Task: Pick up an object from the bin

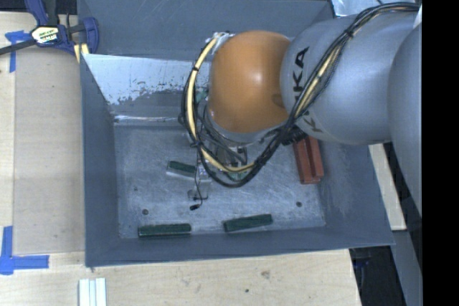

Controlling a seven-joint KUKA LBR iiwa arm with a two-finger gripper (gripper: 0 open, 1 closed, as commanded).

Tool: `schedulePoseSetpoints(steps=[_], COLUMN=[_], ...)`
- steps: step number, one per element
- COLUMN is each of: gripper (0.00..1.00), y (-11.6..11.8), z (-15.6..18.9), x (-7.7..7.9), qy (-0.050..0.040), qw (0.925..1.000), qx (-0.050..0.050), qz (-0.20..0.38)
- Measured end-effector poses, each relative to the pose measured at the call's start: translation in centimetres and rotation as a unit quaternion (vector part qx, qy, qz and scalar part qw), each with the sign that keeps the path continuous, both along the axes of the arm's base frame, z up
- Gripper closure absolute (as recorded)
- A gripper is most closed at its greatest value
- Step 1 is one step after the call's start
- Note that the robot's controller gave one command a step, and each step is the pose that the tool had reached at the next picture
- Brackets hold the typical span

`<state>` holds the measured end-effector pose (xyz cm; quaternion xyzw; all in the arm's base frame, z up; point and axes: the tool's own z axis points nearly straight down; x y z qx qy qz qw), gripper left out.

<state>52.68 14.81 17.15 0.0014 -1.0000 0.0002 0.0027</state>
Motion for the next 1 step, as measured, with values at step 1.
schedulePoseSetpoints(steps=[1], gripper=[0.0], y=[-2.21], z=[-10.54], x=[4.08], qy=[-0.0009], qw=[0.9989], qx=[0.0], qz=[0.047])
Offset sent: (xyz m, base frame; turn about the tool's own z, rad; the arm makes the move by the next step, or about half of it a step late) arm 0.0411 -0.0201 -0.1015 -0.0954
